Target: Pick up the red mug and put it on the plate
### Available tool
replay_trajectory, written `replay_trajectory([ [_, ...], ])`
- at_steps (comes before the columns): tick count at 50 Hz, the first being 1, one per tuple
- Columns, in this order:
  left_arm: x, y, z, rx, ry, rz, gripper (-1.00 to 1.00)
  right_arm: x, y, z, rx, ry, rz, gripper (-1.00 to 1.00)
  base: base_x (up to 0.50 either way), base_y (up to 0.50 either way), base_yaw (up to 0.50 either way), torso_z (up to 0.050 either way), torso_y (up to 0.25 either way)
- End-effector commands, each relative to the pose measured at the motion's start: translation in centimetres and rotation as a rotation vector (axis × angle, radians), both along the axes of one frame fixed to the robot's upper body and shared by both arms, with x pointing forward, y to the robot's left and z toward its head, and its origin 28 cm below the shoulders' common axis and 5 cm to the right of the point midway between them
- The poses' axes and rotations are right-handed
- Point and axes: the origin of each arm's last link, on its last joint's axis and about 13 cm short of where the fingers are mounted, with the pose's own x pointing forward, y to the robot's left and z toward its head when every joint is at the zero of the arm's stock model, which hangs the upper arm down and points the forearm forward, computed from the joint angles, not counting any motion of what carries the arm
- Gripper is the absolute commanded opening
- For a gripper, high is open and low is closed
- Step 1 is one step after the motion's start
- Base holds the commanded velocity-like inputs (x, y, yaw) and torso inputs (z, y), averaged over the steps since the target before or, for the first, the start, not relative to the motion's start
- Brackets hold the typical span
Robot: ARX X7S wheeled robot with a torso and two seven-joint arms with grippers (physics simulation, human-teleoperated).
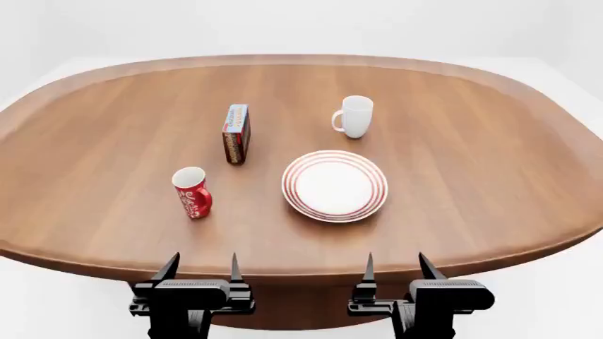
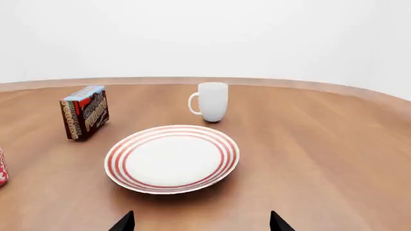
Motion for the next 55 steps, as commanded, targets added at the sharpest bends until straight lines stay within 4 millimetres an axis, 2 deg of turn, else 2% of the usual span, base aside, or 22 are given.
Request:
replay_trajectory([
  [1,-0.1,0.1,0.1,0.000,-0.001,0.007,1.00,-0.3,-0.1,0.3,0.015,-0.019,-0.009,1.00,0.00,0.00,0.00,0.000,0.000],
  [9,-1.1,0.1,1.7,-0.014,-0.041,-0.003,1.00,-1.3,-0.4,1.4,0.032,-0.046,-0.005,1.00,0.00,0.00,0.00,0.000,0.000],
  [14,-2.4,0.5,4.4,-0.014,-0.111,-0.014,1.00,-2.2,-0.4,3.5,-0.016,-0.087,-0.006,1.00,0.00,0.00,0.00,0.000,0.000],
  [18,-3.1,0.7,5.8,-0.029,-0.141,-0.013,1.00,-2.9,-0.4,4.7,-0.023,-0.127,-0.004,1.00,0.00,0.00,0.00,0.000,0.000],
  [23,-3.2,0.7,5.9,-0.032,-0.148,-0.017,1.00,-3.4,-0.4,5.3,-0.024,-0.139,-0.004,1.00,0.03,0.00,0.00,0.000,0.000],
  [33,-3.0,0.6,5.9,-0.027,-0.145,-0.018,1.00,-3.1,-0.5,5.1,-0.024,-0.129,-0.011,1.00,0.46,0.19,0.00,0.000,0.000],
  [50,-3.0,0.7,6.3,-0.029,-0.153,-0.016,1.00,-3.1,-0.5,5.1,-0.071,-0.140,-0.027,1.00,0.00,0.00,0.00,0.000,0.000],
  [55,-3.1,0.8,6.2,-0.034,-0.153,-0.012,1.00,-3.1,-0.2,5.0,-0.120,-0.125,-0.035,1.00,0.00,0.46,0.00,0.000,0.000],
])
